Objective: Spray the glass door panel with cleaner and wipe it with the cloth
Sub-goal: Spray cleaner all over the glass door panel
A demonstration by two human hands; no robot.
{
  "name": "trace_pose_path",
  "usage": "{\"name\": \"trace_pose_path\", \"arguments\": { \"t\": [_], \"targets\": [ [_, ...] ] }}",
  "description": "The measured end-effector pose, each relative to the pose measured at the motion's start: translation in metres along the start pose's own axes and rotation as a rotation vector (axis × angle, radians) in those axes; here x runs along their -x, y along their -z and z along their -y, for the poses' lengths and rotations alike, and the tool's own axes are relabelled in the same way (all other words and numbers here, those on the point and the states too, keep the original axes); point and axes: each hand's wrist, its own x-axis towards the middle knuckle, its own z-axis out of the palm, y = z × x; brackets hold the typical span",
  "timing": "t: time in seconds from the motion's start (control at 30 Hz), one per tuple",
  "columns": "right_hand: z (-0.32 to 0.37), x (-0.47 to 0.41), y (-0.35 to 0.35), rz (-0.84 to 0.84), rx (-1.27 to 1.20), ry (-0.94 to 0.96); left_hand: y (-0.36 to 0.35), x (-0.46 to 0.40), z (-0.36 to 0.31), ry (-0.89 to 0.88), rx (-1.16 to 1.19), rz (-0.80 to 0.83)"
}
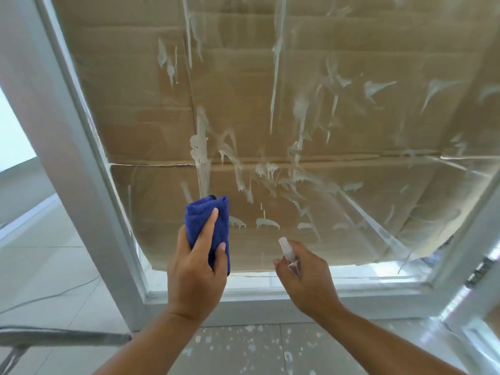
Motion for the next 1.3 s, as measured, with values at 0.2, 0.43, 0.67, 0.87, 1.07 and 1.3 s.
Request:
{"name": "trace_pose_path", "arguments": {
  "t": [0.2,0.43,0.67,0.87,1.07,1.3],
  "targets": [
    [0.011,-0.005,0.027,0.105,-0.212,-0.227,-0.013,-0.005,-0.021,-0.002,0.014,0.016],
    [0.020,-0.012,0.046,0.145,-0.557,-0.558,-0.022,-0.011,-0.036,-0.022,0.023,0.013],
    [0.018,-0.028,0.066,0.044,-0.622,-0.613,-0.029,-0.012,-0.046,-0.043,0.036,0.016],
    [0.014,-0.033,0.062,-0.068,-0.681,-0.591,-0.033,-0.013,-0.054,-0.036,0.050,0.035],
    [0.007,-0.038,0.060,-0.090,-0.650,-0.521,-0.044,-0.015,-0.065,-0.011,0.058,0.109],
    [-0.021,-0.035,0.073,-0.223,-0.657,-0.514,-0.061,-0.014,-0.080,-0.034,0.097,0.128]
  ]
}}
